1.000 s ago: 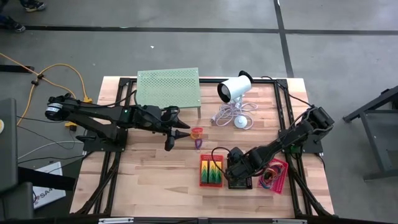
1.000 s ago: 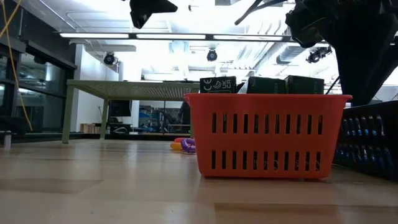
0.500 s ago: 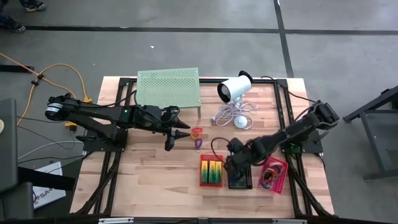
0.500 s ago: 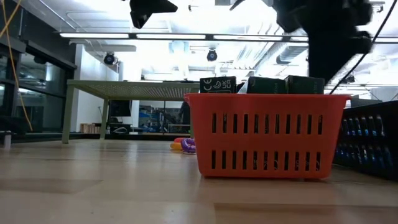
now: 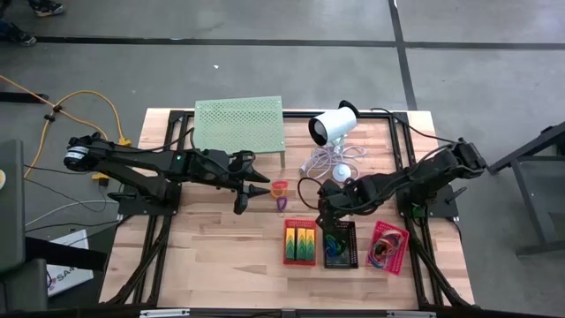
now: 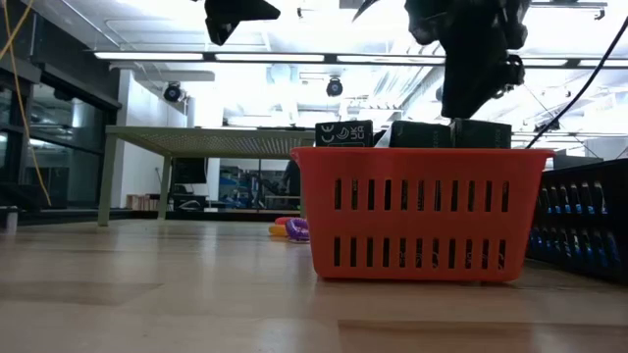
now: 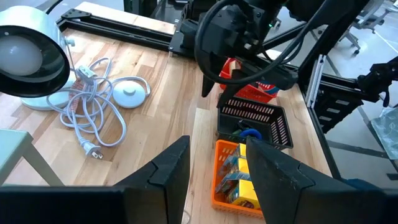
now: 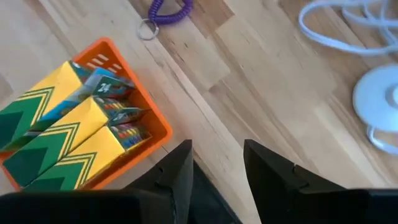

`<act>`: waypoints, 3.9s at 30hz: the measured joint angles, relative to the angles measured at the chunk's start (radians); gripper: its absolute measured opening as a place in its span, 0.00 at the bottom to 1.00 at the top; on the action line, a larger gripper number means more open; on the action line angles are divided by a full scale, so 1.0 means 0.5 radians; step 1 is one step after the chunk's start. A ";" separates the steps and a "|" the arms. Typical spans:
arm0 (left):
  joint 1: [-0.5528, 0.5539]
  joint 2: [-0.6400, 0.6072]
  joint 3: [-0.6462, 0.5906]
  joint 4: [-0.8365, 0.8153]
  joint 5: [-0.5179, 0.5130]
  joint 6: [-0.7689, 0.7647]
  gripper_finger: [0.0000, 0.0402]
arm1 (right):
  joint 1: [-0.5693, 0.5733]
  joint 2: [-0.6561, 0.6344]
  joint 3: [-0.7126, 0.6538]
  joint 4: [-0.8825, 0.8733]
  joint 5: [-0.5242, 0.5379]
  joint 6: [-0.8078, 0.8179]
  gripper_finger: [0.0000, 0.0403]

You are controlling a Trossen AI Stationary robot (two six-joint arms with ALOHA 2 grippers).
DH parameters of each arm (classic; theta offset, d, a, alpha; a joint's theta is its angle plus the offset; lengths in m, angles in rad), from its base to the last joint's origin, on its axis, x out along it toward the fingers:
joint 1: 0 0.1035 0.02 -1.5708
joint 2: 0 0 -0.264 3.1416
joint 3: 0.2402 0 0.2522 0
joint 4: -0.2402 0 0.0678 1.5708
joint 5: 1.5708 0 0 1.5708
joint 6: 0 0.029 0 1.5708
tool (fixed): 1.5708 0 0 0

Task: Pick & Place Office Desk Supplies
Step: Put the orange wrist coil into the black basket

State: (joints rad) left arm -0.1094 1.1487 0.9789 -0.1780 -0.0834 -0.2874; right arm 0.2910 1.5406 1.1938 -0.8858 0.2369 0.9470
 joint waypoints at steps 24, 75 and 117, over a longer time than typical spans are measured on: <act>0.000 0.001 0.000 0.013 0.001 0.000 0.38 | -0.645 0.295 0.001 1.057 -0.288 -1.729 0.32; 0.000 0.000 0.000 0.121 0.001 0.000 0.38 | -0.699 0.963 -0.001 1.659 -0.296 -2.056 0.32; 0.000 0.000 0.000 0.141 0.001 0.000 0.38 | -0.703 0.946 0.000 1.674 -0.314 -2.091 0.08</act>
State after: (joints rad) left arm -0.1096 1.1488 0.9790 -0.1074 -0.0830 -0.2874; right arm -0.0605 2.0136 1.1938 -0.0489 0.0799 -0.0987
